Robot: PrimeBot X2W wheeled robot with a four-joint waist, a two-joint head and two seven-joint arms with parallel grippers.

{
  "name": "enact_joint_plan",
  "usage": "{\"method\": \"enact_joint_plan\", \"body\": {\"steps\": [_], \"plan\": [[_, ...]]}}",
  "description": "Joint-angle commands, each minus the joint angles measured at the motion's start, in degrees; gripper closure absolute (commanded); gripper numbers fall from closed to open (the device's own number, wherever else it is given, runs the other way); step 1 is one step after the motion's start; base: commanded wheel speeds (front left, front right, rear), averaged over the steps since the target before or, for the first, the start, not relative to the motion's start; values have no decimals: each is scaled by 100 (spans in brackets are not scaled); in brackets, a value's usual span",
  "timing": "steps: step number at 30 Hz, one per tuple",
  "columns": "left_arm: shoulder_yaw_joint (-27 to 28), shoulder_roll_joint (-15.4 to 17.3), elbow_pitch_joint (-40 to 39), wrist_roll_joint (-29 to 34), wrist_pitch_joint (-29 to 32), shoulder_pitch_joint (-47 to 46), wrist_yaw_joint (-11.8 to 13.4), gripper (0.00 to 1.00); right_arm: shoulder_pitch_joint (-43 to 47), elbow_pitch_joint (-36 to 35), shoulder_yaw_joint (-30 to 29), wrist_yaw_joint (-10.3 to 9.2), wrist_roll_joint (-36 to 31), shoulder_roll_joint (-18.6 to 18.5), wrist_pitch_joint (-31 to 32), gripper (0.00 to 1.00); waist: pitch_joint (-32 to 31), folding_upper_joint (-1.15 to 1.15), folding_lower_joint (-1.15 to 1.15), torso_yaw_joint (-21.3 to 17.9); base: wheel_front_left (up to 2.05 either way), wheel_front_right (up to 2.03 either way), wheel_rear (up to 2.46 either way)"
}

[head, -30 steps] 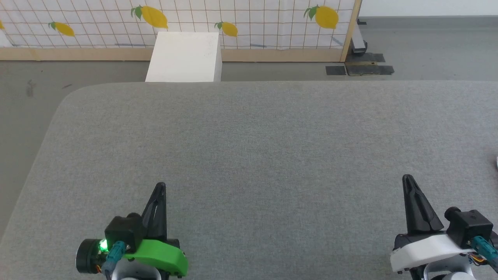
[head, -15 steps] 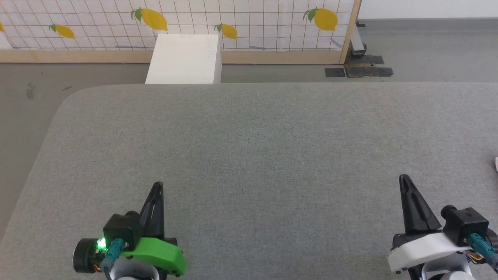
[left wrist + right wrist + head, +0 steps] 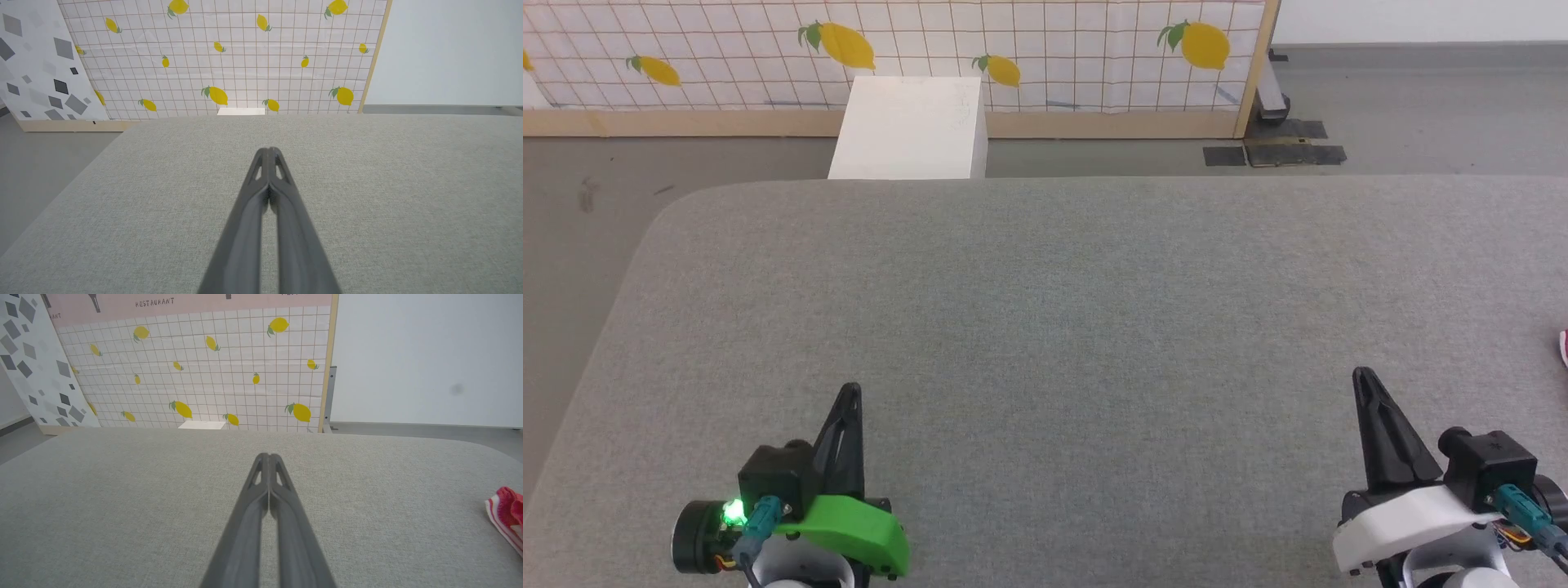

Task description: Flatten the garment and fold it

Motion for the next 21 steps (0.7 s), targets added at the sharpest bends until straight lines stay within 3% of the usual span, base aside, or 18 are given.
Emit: {"method": "enact_joint_plan", "body": {"steps": [1,21], "plan": [[24,-9,-34,91,29,-50,30,100,-99,-47,17,-5,-63,9,31,100,-4,8,0,-1,0,0,0],[100,-13,-117,207,283,-69,82,100,-139,-130,92,-6,-201,13,284,100,-61,11,0,-13,0,0,0]]}}
